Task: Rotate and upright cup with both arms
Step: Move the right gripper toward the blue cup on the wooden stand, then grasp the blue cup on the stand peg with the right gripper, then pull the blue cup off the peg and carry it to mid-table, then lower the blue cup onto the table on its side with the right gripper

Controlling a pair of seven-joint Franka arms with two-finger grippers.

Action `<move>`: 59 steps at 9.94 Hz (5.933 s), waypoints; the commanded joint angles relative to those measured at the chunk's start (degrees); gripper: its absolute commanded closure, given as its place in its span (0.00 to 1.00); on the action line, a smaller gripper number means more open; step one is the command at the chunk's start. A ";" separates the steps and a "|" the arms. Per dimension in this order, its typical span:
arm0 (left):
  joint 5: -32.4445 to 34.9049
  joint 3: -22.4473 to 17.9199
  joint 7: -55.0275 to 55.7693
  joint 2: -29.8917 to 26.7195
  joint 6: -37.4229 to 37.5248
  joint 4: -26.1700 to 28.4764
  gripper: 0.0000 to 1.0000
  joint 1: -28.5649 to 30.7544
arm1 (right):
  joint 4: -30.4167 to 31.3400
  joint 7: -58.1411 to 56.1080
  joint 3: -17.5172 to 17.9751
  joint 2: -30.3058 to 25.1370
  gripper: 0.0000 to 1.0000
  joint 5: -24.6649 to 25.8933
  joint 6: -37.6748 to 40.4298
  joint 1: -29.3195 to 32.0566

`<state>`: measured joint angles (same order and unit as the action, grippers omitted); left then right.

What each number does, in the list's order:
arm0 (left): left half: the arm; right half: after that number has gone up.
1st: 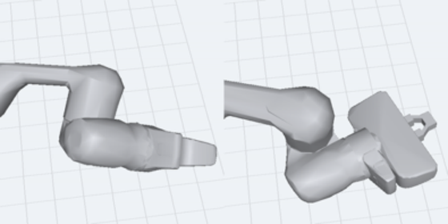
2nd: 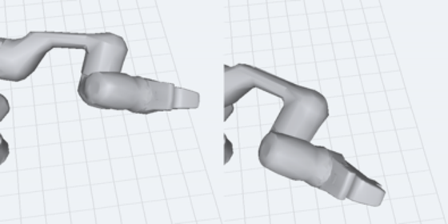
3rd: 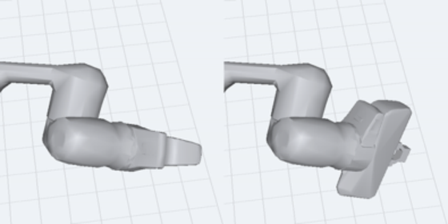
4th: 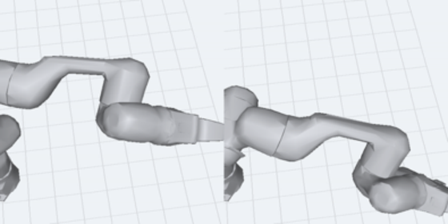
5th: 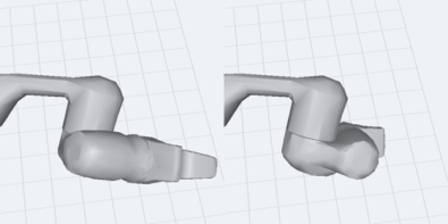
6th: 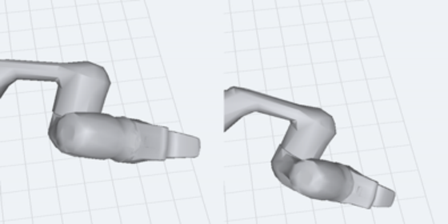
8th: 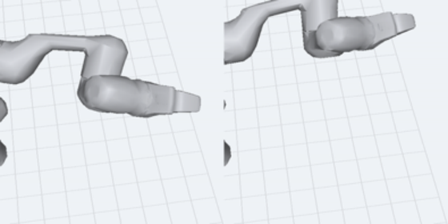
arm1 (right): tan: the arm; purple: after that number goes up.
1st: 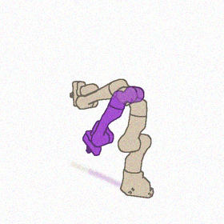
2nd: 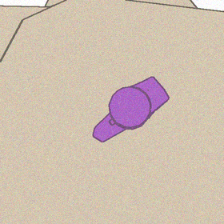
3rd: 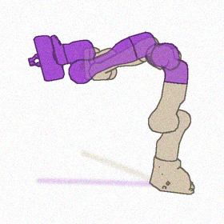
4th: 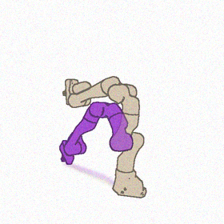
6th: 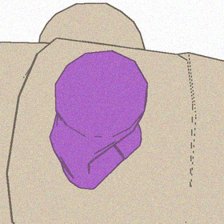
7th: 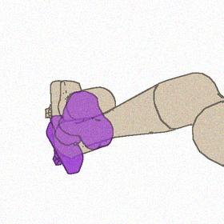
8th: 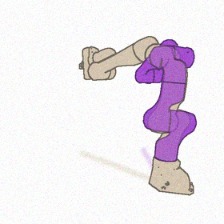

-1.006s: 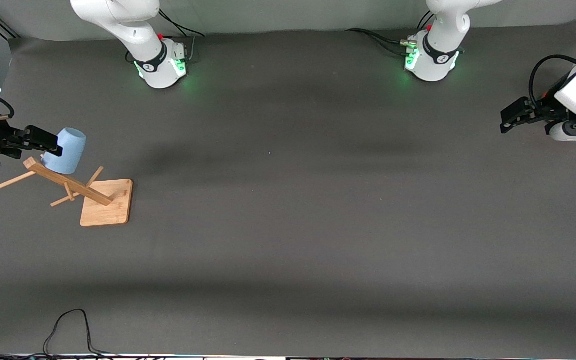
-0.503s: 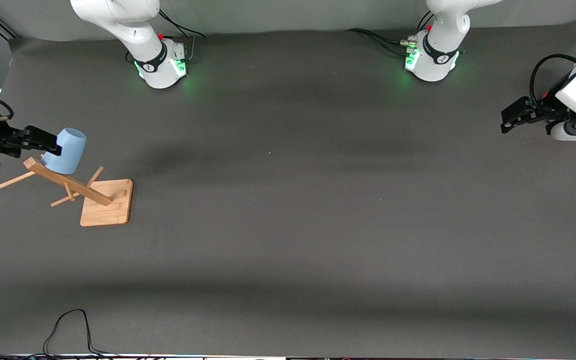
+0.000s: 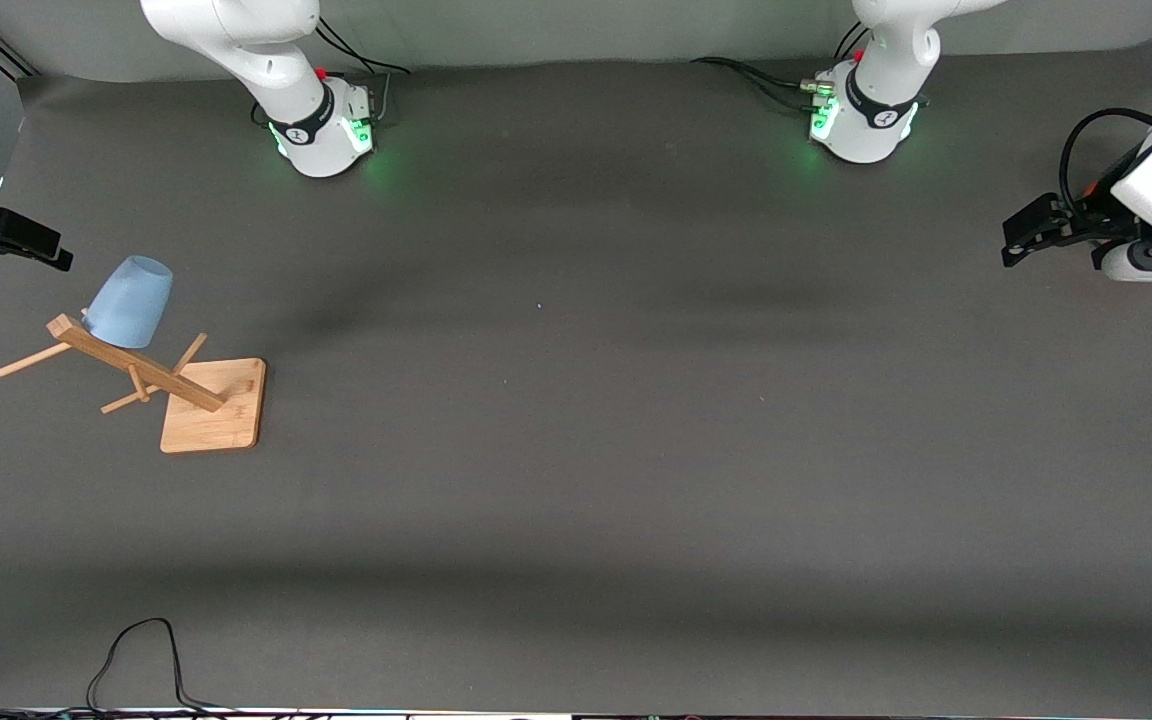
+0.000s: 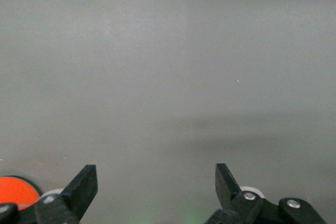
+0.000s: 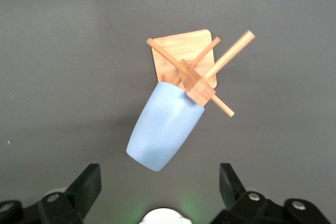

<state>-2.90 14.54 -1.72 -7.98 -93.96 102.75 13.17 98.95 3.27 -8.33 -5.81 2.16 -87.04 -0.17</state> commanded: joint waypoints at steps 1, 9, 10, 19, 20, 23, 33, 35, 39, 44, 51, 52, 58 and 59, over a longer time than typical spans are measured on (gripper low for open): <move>0.70 0.14 0.05 0.43 1.15 -1.33 0.00 0.10 | 1.69 16.77 -0.46 -0.79 0.00 -0.57 0.20 -0.88; 0.26 0.05 0.14 0.87 1.23 -1.24 0.00 0.19 | 15.56 30.39 -0.64 -1.31 0.00 -1.80 -14.63 -0.80; 0.26 0.05 0.05 0.87 1.23 -1.24 0.00 0.19 | 17.58 30.30 -1.25 -1.31 0.00 -2.07 -16.82 -0.88; 0.26 0.05 0.14 0.87 1.23 -1.24 0.00 0.19 | 23.05 28.46 -2.84 -1.31 0.52 -2.60 -22.03 -0.97; 0.26 0.05 0.05 0.87 1.23 -1.15 0.00 0.19 | 23.05 28.37 -2.84 -1.31 0.53 -2.60 -21.94 -0.97; 0.26 0.05 0.05 0.95 1.23 -1.15 0.00 0.19 | 22.96 28.63 -2.57 -4.11 0.52 -2.60 -19.93 -1.15; 0.26 -0.04 0.05 1.22 1.23 -1.24 0.00 0.63 | 20.86 76.54 -2.13 -13.37 0.53 -6.97 -9.37 -31.16; 0.18 -0.04 0.05 1.39 1.23 -1.24 0.00 0.98 | 16.30 91.23 -2.13 -6.45 0.53 -7.34 -12.96 -40.13; 0.17 -0.04 0.05 1.39 1.15 -1.24 0.00 0.98 | -1.33 112.78 -2.05 15.15 0.53 -7.34 -15.53 -50.08; 0.17 -0.04 0.05 1.48 1.14 -1.24 0.00 1.07 | -16.75 132.75 -2.04 37.94 0.57 -7.34 -22.37 -58.96; 0.00 0.05 -0.04 1.66 1.15 -1.24 0.00 1.51 | -21.86 143.59 -2.13 54.31 0.57 -6.73 -29.32 -63.73; -0.09 0.05 -0.04 1.66 1.15 -1.24 0.00 1.51 | -21.87 143.68 -2.13 55.11 0.57 -6.73 -29.59 -63.73; -0.09 0.05 -0.04 1.66 1.15 -1.33 0.00 1.51 | -22.22 145.18 -2.13 56.78 0.00 -6.55 -30.29 -63.73; -0.09 0.05 -0.04 1.66 1.15 -1.33 0.00 1.51 | -22.30 145.09 -2.13 56.78 0.00 -6.55 -30.29 -63.73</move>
<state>-2.96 14.30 -1.70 -6.70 -93.96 102.72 14.26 78.45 146.66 -9.68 49.88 -4.64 -117.21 -63.18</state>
